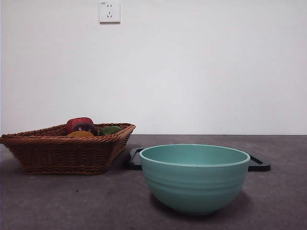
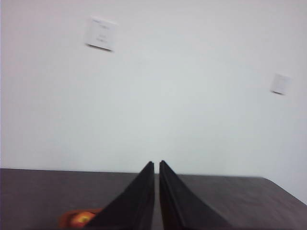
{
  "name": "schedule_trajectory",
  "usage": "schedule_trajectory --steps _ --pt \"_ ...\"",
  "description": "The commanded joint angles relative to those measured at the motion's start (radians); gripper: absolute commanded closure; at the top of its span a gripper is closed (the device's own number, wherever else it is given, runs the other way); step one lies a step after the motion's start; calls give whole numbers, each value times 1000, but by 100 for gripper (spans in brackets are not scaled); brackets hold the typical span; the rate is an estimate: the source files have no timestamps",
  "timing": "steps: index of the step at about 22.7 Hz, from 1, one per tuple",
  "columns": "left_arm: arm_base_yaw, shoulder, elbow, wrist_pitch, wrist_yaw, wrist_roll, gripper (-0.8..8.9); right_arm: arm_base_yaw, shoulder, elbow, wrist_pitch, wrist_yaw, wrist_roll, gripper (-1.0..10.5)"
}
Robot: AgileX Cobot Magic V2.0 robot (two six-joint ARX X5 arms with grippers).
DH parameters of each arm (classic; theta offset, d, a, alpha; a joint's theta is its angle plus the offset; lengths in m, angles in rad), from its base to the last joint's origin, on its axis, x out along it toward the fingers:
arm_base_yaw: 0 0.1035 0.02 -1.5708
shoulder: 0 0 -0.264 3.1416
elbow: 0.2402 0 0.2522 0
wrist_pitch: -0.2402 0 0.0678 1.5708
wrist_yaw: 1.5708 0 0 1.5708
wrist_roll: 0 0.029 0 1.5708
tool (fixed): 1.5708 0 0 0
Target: Pick up the wifruite, put it on the bowl, pick up the plate, put it on desk
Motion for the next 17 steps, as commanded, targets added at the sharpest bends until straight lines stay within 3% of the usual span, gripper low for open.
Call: schedule_trajectory --steps 1,14,17 --pt "-20 25 48 -35 43 -2 798 35 41 56 -46 -41 -18 938" --pt "-34 69 96 -267 333 21 798 135 124 200 -367 -131 -229 938" --pt "-34 67 96 -331 352 28 794 141 123 200 -441 -133 -257 938"
